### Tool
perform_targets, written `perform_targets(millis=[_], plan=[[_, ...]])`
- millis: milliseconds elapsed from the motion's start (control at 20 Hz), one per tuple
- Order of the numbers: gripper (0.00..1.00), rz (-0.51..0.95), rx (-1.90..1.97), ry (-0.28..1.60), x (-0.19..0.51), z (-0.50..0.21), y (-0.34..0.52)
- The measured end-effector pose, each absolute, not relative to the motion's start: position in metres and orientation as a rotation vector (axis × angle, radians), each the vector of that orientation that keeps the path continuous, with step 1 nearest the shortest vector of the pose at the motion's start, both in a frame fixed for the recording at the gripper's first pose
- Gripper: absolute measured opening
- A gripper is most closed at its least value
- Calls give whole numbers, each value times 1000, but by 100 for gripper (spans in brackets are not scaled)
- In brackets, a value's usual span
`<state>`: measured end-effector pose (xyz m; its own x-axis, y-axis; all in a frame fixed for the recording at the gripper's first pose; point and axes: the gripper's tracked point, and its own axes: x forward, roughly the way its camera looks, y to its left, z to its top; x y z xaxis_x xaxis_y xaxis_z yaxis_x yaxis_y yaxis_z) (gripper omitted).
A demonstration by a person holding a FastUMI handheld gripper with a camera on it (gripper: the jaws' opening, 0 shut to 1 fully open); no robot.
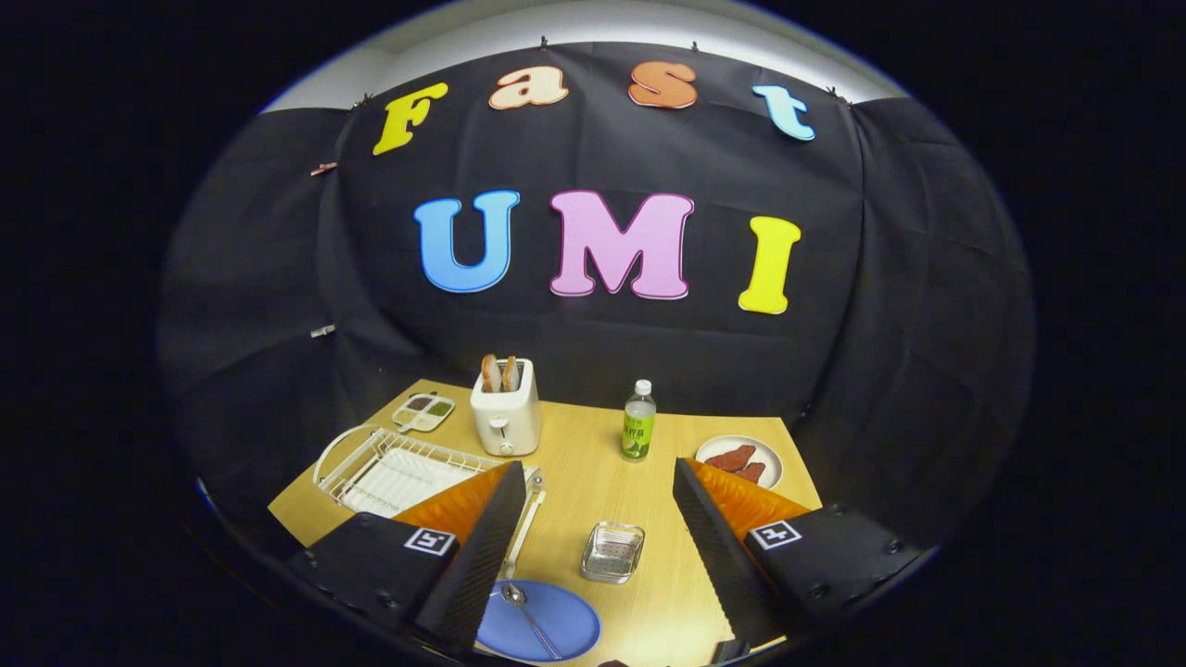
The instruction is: Take the plate from the dish rack, then take the spoon from the basket and place it into the plate.
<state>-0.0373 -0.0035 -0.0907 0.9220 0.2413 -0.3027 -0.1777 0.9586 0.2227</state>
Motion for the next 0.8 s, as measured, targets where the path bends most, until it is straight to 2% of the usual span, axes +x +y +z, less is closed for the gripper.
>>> perform_targets(millis=[400,800], plan=[[99,143,161,173,-34,-36,-34],[99,115,126,167,-35,-35,-39]])
